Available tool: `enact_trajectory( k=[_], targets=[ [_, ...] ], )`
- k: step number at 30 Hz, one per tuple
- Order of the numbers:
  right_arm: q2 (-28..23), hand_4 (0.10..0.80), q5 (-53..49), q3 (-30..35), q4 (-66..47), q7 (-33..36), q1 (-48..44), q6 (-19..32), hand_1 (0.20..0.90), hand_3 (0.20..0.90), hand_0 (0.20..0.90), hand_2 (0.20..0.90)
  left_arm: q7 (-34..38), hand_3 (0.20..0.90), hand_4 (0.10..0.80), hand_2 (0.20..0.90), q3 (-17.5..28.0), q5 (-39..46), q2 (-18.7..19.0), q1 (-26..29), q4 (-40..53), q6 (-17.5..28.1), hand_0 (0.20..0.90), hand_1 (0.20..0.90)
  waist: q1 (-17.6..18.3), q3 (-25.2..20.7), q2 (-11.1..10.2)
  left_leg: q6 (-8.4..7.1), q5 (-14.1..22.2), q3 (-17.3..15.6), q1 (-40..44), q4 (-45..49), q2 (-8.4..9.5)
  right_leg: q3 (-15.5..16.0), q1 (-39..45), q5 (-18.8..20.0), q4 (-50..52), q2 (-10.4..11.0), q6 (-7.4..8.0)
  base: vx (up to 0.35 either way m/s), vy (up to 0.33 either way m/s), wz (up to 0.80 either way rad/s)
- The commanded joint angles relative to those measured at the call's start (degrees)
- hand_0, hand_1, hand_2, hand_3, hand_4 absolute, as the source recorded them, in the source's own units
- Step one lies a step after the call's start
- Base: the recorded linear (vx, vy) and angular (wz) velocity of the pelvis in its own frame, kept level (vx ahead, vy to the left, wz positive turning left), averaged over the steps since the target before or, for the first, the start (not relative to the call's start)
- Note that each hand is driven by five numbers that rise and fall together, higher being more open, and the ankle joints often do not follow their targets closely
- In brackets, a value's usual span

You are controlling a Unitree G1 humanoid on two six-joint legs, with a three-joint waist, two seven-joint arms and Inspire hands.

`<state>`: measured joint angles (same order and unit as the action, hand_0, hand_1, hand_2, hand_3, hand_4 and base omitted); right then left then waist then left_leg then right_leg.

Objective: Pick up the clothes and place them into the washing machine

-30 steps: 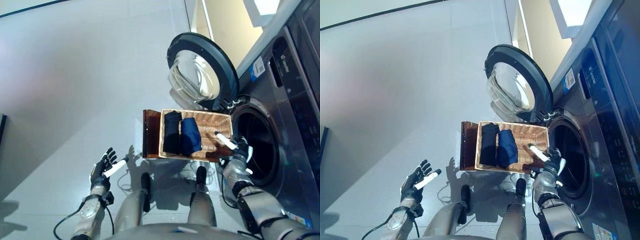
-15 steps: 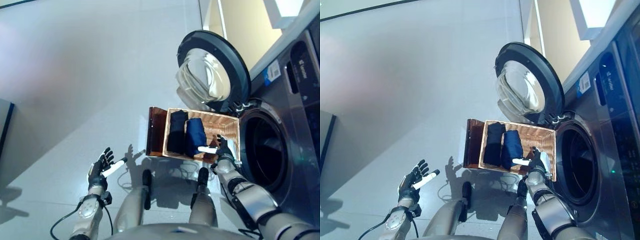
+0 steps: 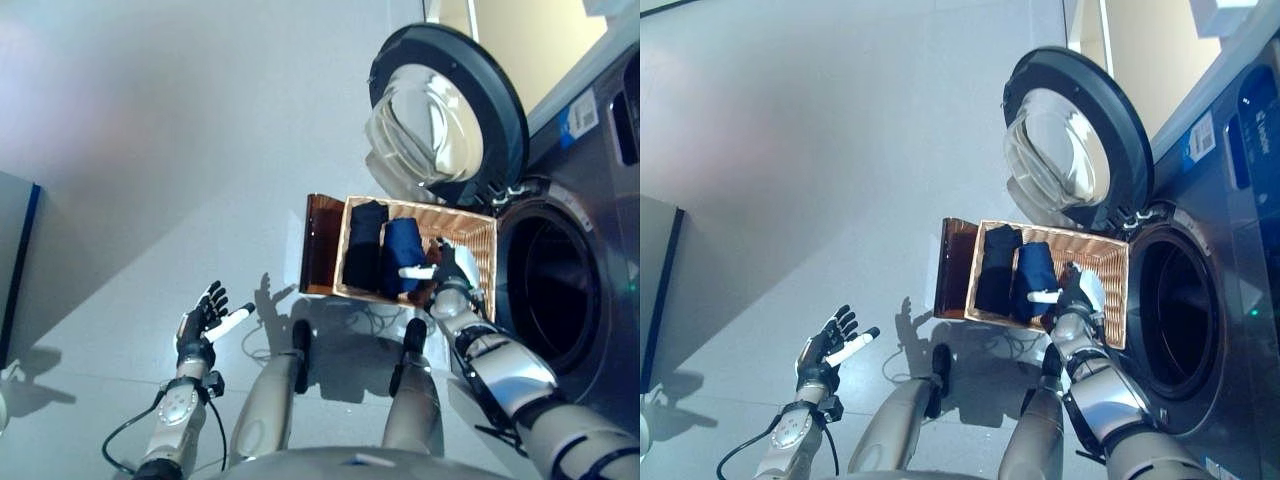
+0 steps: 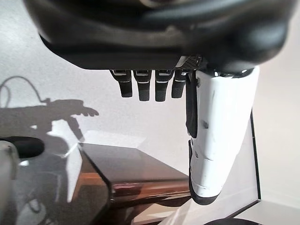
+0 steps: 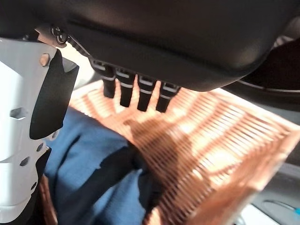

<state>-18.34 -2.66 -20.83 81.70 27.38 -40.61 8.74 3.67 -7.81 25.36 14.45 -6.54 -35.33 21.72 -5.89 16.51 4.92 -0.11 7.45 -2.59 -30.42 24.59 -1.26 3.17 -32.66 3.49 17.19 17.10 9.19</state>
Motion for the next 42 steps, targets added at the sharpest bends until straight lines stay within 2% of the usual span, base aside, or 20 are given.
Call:
enact_trajectory(
  k=[1,10,19,25,26,27,31,32,33,40,41,42],
  targets=[
    [-3.38,0.8,0.13,-2.52,-2.39,3.68,-2.12,1.97,0.9,0.9,0.9,0.9,0.32,0.9,0.8,0.9,2.89,-0.56,4.39,-3.38,8.01,3.94,0.9,0.9,-1.08,-0.92,-0.37,-1.85,-2.36,3.52,-2.98,1.99,-0.64,-1.51,0.62,-3.71,9.35,0.82,-2.76,0.0,0.0,0.0],
    [-5.88,0.8,-1.1,-2.17,-0.76,4.46,-3.98,1.79,0.9,0.9,0.9,0.9,-0.18,0.9,0.8,0.9,4.79,-0.31,5.88,-5.21,11.86,4.08,0.9,0.9,-2.02,0.02,0.3,-1.22,-0.95,3.72,-8.81,7.36,0.69,-2.14,-4.71,-5.48,15.25,1.36,-3.63,-0.041,0.026,0.08],
    [-6.41,0.8,-2.03,-2.52,0.02,4.95,-6.96,1.54,0.9,0.9,0.9,0.9,0.46,0.9,0.8,0.9,4.91,-0.27,6.88,-5.22,11.32,4.2,0.9,0.9,-3.16,-0.05,0.21,-0.87,-1.64,3.8,-11.05,6.6,1.54,-1.79,-6.55,-4.67,14.87,1.88,-3.61,-0.02,0.013,0.06],
    [-6.73,0.8,0.7,-3.82,3.65,6.17,-9.48,-0.77,0.9,0.9,0.9,0.9,0.25,0.9,0.8,0.9,4.6,0.22,7.23,-5.74,13.8,4.27,0.9,0.9,-4.31,-0.22,1.6,-0.53,-1.81,4.02,-12.98,7.13,2.33,-2.15,-8.56,-4.93,16.46,2.44,-3.74,-0.01,0.016,0.05],
    [-6.38,0.8,1.25,-3.79,4.07,6.08,-8.75,-0.99,0.9,0.9,0.9,0.9,0.21,0.9,0.8,0.9,4.43,0.22,6.99,-5.66,13.95,4.19,0.9,0.9,-4.46,-0.38,1.76,-0.75,0.41,4.4,-12.61,8.11,2.46,-2.38,-8.14,-7.05,17.74,2.53,-3.3,0.086,-0.002,0.17],
    [-6.38,0.8,1.26,-3.79,4.05,6.09,-8.73,-1.0,0.9,0.9,0.9,0.9,0.22,0.9,0.8,0.9,4.42,0.21,6.99,-5.68,13.96,4.19,0.9,0.9,-4.45,-0.41,1.77,-0.75,0.43,4.42,-12.64,8.14,2.46,-2.36,-8.16,-7.06,17.76,2.54,-3.3,0.096,-0.018,0.28],
    [-4.99,0.8,5.15,-4.87,5.94,6.16,-6.54,-3.5,0.9,0.9,0.9,0.9,-0.07,0.9,0.8,0.9,4.05,-0.4,6.71,-5.64,15.63,3.98,0.9,0.9,-5.27,-0.68,2.63,-0.67,0.11,4.69,-13.25,8.02,3.11,-2.18,-8.48,-7.08,18.23,3.34,-3.15,-0.023,0.016,0.23],
    [-5.02,0.8,5.16,-4.85,5.92,6.19,-6.61,-3.49,0.9,0.9,0.9,0.9,-0.07,0.9,0.8,0.9,4.07,-0.39,6.7,-5.57,15.68,3.99,0.9,0.9,-5.25,-0.57,2.7,-0.38,-2.28,4.41,-13.79,6.98,3.13,-1.83,-8.91,-4.9,17.04,3.39,-3.63,0.001,0.024,0.13],
    [-4.49,0.8,5.87,-5.06,6.22,6.1,-5.97,-4.04,0.9,0.9,0.9,0.9,-0.06,0.9,0.8,0.9,4.08,-0.46,6.67,-5.63,16.37,3.85,0.9,0.9,-5.46,-0.72,2.73,-0.57,0.1,4.76,-13.52,8.01,3.32,-2.18,-8.74,-7.07,18.32,3.35,-3.14,-0.008,0.021,0.07],
    [-3.4,0.8,10.82,-5.75,8.75,5.29,-3.8,-7.74,0.9,0.9,0.9,0.9,-0.19,0.9,0.8,0.9,4.29,-1.02,6.12,-5.86,19.29,3.02,0.9,0.9,-6.59,-1.03,3.97,0.09,0.51,4.9,-15.94,9.82,4.35,-2.64,-10.97,-7.83,21.05,4.11,-3.16,0.003,0.013,0.08],
    [-3.43,0.643,11.38,-5.83,8.9,5.16,-3.66,-8.07,0.68,0.68,0.68,0.68,-0.22,0.9,0.8,0.9,4.33,-1.01,6.09,-5.85,19.4,3.02,0.9,0.9,-6.67,-1.0,4.11,0.14,0.55,4.9,-16.13,10.03,4.39,-2.73,-11.1,-7.86,21.26,4.19,-3.16,-0.017,0.021,0.05],
    [-3.51,0.439,12.11,-5.97,9.13,5.0,-3.59,-8.63,0.395,0.395,0.395,0.395,-0.26,0.9,0.8,0.9,4.32,-0.96,6.01,-5.88,19.41,2.9,0.9,0.9,-6.74,-1.07,4.28,0.22,0.65,4.9,-16.44,10.41,4.48,-2.94,-11.44,-7.97,21.63,4.27,-3.2,-0.008,0.025,0.06]
  ],
)
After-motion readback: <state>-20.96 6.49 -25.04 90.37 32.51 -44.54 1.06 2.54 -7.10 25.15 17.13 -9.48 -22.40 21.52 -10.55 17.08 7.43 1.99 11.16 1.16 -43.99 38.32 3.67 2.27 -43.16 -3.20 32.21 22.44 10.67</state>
